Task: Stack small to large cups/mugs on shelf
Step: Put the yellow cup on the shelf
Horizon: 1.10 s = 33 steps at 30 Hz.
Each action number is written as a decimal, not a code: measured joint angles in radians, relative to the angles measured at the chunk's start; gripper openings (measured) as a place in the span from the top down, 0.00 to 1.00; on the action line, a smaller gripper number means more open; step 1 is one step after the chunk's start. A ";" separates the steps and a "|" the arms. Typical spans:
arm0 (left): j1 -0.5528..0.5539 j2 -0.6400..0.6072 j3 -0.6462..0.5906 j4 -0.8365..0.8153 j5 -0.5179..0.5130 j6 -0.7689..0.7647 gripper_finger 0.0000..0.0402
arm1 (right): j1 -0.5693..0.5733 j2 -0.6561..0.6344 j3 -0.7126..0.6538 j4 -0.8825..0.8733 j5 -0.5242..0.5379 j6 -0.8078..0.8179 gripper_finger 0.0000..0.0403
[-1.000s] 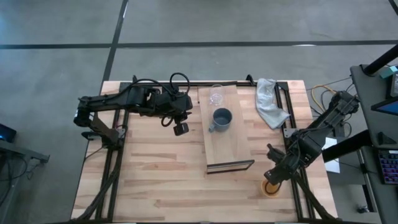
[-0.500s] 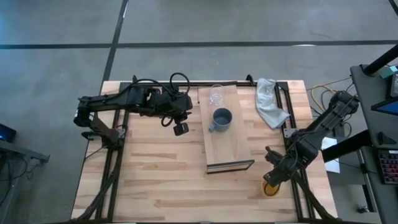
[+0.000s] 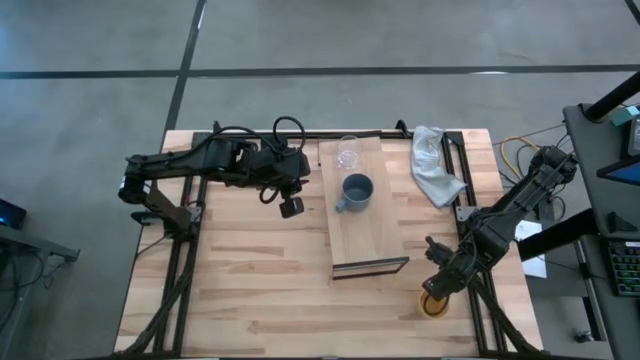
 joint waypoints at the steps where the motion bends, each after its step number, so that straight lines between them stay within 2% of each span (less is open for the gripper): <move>1: 0.000 0.000 0.000 0.000 0.000 0.000 0.85 | 0.000 0.000 -0.001 0.000 0.000 0.000 0.60; 12: 0.000 0.000 0.000 0.000 0.000 0.000 0.85 | 0.000 0.000 -0.025 0.001 0.015 0.004 0.65; 33: 0.000 0.000 0.000 0.000 0.000 0.000 0.85 | 0.000 0.000 -0.050 0.009 0.019 0.006 0.95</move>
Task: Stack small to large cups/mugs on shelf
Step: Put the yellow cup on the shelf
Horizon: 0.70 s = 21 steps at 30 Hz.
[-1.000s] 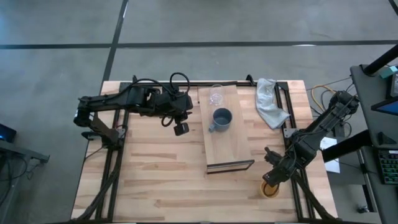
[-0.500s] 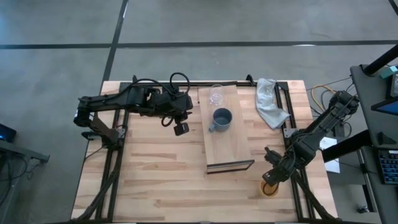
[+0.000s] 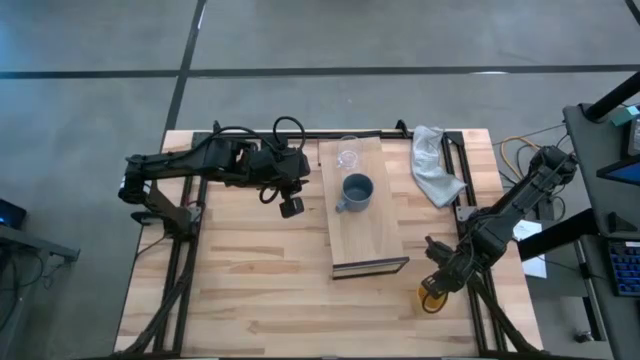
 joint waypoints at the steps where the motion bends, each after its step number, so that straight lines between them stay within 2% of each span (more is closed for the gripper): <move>1: 0.000 0.000 0.000 0.000 0.000 0.000 0.85 | 0.000 0.000 0.008 -0.001 0.000 0.000 0.96; 6: 0.000 0.000 0.000 0.000 0.000 0.000 0.85 | 0.000 0.000 0.085 -0.018 0.000 -0.011 0.97; 12: 0.000 0.000 0.000 0.000 0.000 0.000 0.85 | 0.000 0.000 0.274 -0.224 0.033 -0.058 0.98; 16: 0.000 0.000 0.000 0.000 0.000 0.000 0.85 | -0.001 0.000 0.432 -0.357 0.207 -0.108 0.98; 21: 0.000 0.000 0.000 0.000 0.000 0.000 0.85 | -0.007 0.001 0.594 -0.391 0.433 -0.220 0.98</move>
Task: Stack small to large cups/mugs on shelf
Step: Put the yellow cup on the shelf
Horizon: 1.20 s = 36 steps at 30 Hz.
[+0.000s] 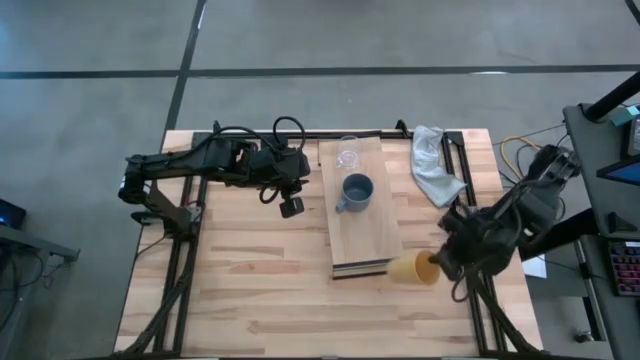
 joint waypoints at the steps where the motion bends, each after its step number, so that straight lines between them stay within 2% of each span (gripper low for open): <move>1: 0.000 0.000 0.000 0.001 0.000 0.000 0.85 | -0.007 0.005 0.029 -0.007 0.037 -0.031 0.98; 5: 0.000 0.000 0.000 0.037 0.000 0.000 0.85 | -0.064 0.047 0.133 -0.091 0.120 -0.175 0.98; 9: 0.000 0.000 0.000 0.094 0.000 0.000 0.85 | -0.154 0.113 0.208 -0.170 0.124 -0.321 0.98; 16: -0.002 0.000 0.000 0.152 0.042 -0.001 0.85 | -0.305 0.219 0.338 -0.165 0.114 -0.580 0.98; 19: -0.011 0.003 0.000 0.189 0.082 -0.001 0.85 | -0.369 0.268 0.397 -0.167 0.056 -0.652 0.98; 23: -0.034 0.014 0.000 0.216 0.102 0.000 0.85 | -0.451 0.333 0.465 -0.181 -0.103 -0.704 0.98; 27: -0.054 0.029 -0.001 0.201 0.102 0.000 0.85 | -0.511 0.404 0.535 -0.277 -0.216 -0.725 0.98; 29: -0.062 0.042 -0.001 0.203 0.102 0.000 0.85 | -0.533 0.442 0.583 -0.355 -0.233 -0.725 0.98; 36: -0.076 0.048 -0.001 0.200 0.102 -0.001 0.85 | -0.586 0.532 0.727 -0.356 -0.234 -0.770 0.98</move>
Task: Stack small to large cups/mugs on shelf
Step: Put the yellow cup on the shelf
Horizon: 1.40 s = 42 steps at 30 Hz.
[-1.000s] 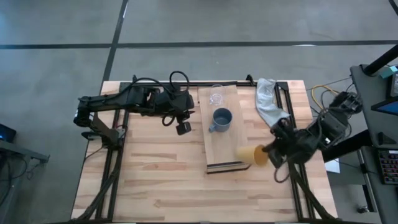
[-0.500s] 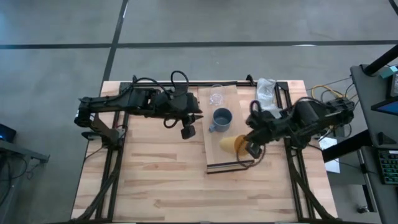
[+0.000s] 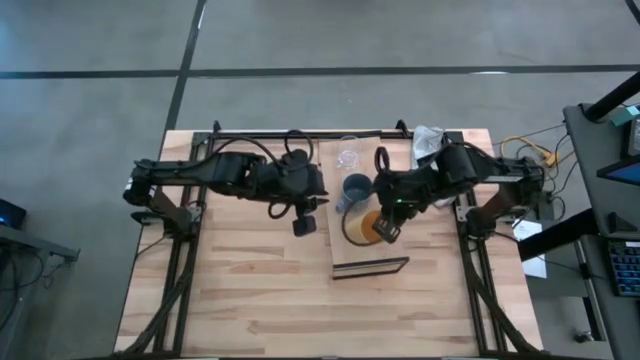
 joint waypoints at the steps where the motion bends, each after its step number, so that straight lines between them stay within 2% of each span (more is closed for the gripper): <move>1: -0.003 0.001 0.000 0.000 0.000 0.000 0.85 | -0.005 0.011 0.010 0.001 0.000 -0.001 0.98; 9: -0.028 0.002 0.000 0.008 0.000 -0.001 0.85 | -0.007 0.058 0.002 -0.001 -0.060 0.000 0.98; 24: -0.043 0.001 -0.053 0.016 0.000 -0.030 0.85 | -0.012 0.068 -0.009 0.002 -0.078 0.034 0.98; 31: -0.066 0.001 -0.120 0.158 0.025 -0.054 0.85 | -0.012 0.068 -0.043 0.002 -0.078 0.030 0.98; 35: -0.083 0.002 -0.177 0.245 0.075 -0.055 0.85 | -0.012 0.068 -0.060 0.002 -0.078 0.029 0.98; 42: -0.108 0.002 -0.292 0.402 0.079 -0.087 0.85 | -0.012 0.067 -0.060 0.002 -0.078 0.037 0.98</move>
